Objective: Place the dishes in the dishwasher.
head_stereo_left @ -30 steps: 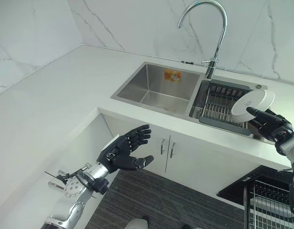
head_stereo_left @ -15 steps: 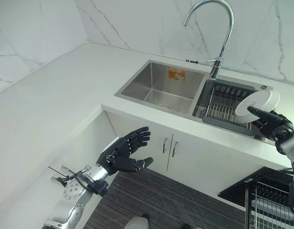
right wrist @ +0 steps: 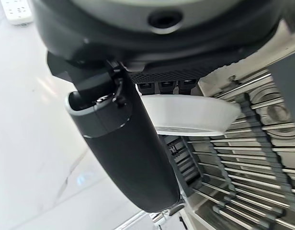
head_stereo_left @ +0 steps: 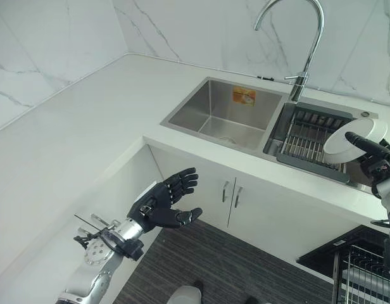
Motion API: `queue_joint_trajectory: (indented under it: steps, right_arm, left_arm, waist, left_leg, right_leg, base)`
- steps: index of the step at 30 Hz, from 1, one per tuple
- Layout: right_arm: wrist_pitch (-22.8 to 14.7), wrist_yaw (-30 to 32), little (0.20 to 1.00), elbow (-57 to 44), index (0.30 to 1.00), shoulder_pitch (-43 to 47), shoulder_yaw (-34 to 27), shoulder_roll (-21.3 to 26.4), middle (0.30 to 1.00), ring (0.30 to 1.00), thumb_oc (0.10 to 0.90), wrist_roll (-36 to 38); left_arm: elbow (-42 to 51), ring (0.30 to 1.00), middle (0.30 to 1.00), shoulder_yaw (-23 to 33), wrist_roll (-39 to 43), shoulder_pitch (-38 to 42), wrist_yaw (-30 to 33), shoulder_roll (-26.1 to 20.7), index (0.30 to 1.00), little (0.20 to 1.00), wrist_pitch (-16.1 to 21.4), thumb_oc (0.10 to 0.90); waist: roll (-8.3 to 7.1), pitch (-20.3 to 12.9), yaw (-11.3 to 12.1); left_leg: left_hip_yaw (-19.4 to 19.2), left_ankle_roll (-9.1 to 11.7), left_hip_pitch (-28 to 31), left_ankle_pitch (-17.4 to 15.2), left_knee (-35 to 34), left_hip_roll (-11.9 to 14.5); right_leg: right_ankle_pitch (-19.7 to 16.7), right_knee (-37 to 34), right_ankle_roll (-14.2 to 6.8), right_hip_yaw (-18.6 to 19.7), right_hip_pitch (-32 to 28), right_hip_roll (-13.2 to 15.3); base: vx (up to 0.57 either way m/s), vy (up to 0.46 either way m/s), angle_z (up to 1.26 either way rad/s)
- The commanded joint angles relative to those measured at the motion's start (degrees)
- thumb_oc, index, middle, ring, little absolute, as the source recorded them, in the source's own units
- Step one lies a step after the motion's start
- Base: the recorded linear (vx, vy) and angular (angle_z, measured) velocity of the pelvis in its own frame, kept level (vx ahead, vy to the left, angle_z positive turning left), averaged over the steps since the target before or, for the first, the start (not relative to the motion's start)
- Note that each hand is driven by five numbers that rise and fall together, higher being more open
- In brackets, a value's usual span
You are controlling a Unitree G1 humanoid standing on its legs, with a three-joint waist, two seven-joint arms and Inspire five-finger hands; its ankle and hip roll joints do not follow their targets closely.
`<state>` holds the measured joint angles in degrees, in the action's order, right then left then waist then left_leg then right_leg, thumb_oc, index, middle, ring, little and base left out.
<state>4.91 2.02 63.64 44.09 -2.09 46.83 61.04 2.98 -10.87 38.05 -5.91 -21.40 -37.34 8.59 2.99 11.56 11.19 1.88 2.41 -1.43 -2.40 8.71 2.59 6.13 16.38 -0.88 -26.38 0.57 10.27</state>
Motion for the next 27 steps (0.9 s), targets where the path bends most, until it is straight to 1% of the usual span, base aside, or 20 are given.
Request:
queue_joint_trajectory:
  steps: [1, 2, 3, 4, 7, 8, 11, 14, 19, 23, 27]
  right_arm:
    - [-7.5, -0.5, 0.869, -5.2, 0.869, 8.3, 0.7, 3.8, 0.869, 0.869, 0.780, 1.6]
    - [-6.7, -1.0, 0.594, -5.2, 0.594, 8.3, 0.9, 3.7, 0.594, 0.594, 0.596, 1.9]
    - [-6.3, -0.8, 0.462, -5.0, 0.462, 8.2, 1.0, 3.6, 0.462, 0.462, 0.508, 1.2]
    - [-5.9, -0.9, 0.300, -4.6, 0.300, 8.2, 1.2, 3.5, 0.300, 0.300, 0.400, 0.0]
    - [-4.4, -0.8, 0.300, -3.7, 0.300, 8.5, 2.0, 3.4, 0.300, 0.300, 0.400, -1.3]
    - [-2.9, -1.3, 0.300, -3.1, 0.300, 8.5, 2.3, 3.4, 0.300, 0.300, 0.400, -1.9]
    - [-1.0, -2.5, 0.300, -1.6, 0.300, 8.7, 2.7, 3.3, 0.300, 0.300, 0.400, -1.3]
    - [-0.1, -2.9, 0.300, -1.0, 0.300, 8.5, 2.7, 2.7, 0.300, 0.300, 0.400, -0.5]
    - [-0.2, -2.4, 0.300, -1.4, 0.300, 8.3, 2.6, 2.1, 0.300, 0.300, 0.400, -0.2]
    - [-1.1, -2.3, 0.300, -1.6, 0.300, 7.9, 2.6, 1.8, 0.300, 0.300, 0.400, -1.2]
    - [-2.2, -2.3, 0.300, -1.9, 0.300, 7.7, 2.7, 1.6, 0.300, 0.300, 0.400, -0.7]
  left_arm:
    - [9.5, 0.900, 0.900, 2.1, 2.6, 1.0, 0.7, -0.6, 0.900, 0.900, 3.8, 0.800]
    - [9.4, 0.900, 0.900, 2.1, 2.5, 0.9, 0.7, -0.6, 0.900, 0.900, 3.8, 0.800]
    - [9.3, 0.900, 0.900, 2.2, 2.5, 0.9, 0.3, -0.6, 0.900, 0.900, 3.7, 0.800]
    - [9.3, 0.900, 0.900, 2.1, 2.5, 0.9, 0.2, -0.6, 0.900, 0.900, 3.5, 0.800]
    - [9.6, 0.900, 0.900, 2.0, 2.5, 0.9, 0.4, -0.7, 0.900, 0.900, 2.9, 0.800]
    - [9.5, 0.900, 0.900, 2.0, 2.7, 1.0, 0.3, -0.8, 0.900, 0.900, 2.8, 0.800]
    - [9.6, 0.900, 0.900, 2.1, 2.9, 1.1, 0.0, -0.8, 0.900, 0.900, 2.4, 0.800]
    - [9.8, 0.900, 0.900, 2.2, 3.0, 1.2, -0.1, -0.9, 0.900, 0.900, 1.8, 0.800]
    - [10.0, 0.900, 0.900, 2.3, 3.1, 1.1, 0.1, -0.9, 0.900, 0.900, 1.7, 0.800]
    - [9.8, 0.900, 0.900, 2.3, 3.5, 1.3, -0.3, -1.0, 0.900, 0.900, 1.9, 0.800]
    - [9.6, 0.900, 0.900, 2.0, 3.3, 1.6, 0.0, -0.5, 0.900, 0.900, 2.1, 0.800]
  waist:
    - [-0.90, -4.4, 0.5]
    - [-0.88, -4.4, 0.5]
    - [-0.87, -4.4, 0.6]
    - [-0.86, -4.4, 0.6]
    - [-0.79, -4.4, 0.8]
    - [-0.80, -4.4, 0.8]
    - [-0.72, -4.4, 1.0]
    - [-0.79, -4.4, 1.1]
    - [-0.89, -4.4, 1.2]
    - [-0.98, -4.5, 1.2]
    - [-1.15, -4.4, 1.0]
  left_leg:
    - [-3.5, 5.3, -1.5, -7.3, 8.5, 7.0]
    - [-3.5, 5.3, -1.6, -7.3, 8.5, 7.0]
    - [-3.5, 5.3, -1.6, -7.3, 8.5, 7.0]
    - [-3.5, 5.3, -1.7, -7.2, 8.5, 7.0]
    - [-3.5, 5.3, -1.8, -7.2, 8.5, 6.9]
    - [-3.4, 5.2, -1.8, -7.2, 8.5, 6.9]
    - [-3.4, 5.2, -1.9, -7.1, 8.5, 6.9]
    - [-3.5, 5.1, -2.0, -7.1, 8.5, 6.9]
    - [-3.5, 5.1, -2.0, -7.1, 8.5, 6.8]
    - [-3.6, 5.1, -2.1, -7.2, 8.5, 6.9]
    - [-3.8, 5.0, -1.9, -7.3, 8.5, 6.9]
  right_leg:
    - [6.5, 0.8, -2.9, 3.8, -2.2, 0.3]
    - [6.5, 0.8, -2.9, 3.9, -2.2, 0.3]
    - [6.5, 0.8, -2.9, 3.9, -2.2, 0.4]
    - [6.5, 0.8, -2.9, 3.8, -2.2, 0.4]
    - [6.5, 0.8, -2.9, 3.9, -2.1, 0.4]
    - [6.5, 0.8, -2.9, 3.9, -2.1, 0.4]
    - [6.5, 0.8, -3.0, 3.9, -2.1, 0.5]
    - [6.6, 0.8, -3.0, 3.9, -2.0, 0.5]
    - [6.7, 0.8, -3.1, 4.1, -2.0, 0.4]
    - [6.7, 0.8, -3.2, 4.1, -1.9, 0.3]
    - [6.7, 0.8, -3.2, 4.4, -1.9, 0.2]
  base:
    - [0.00, 0.000, 0.00]
    - [0.00, 0.000, 0.00]
    - [0.00, 0.000, 0.00]
    - [0.00, 0.000, 0.00]
    - [0.00, 0.000, 0.00]
    - [0.00, 0.000, 0.00]
    - [-0.01, 0.006, 0.00]
    - [-0.03, 0.016, 0.00]
    - [-0.04, 0.019, 0.00]
    - [-0.06, 0.023, 0.00]
    - [-0.06, 0.029, 0.00]
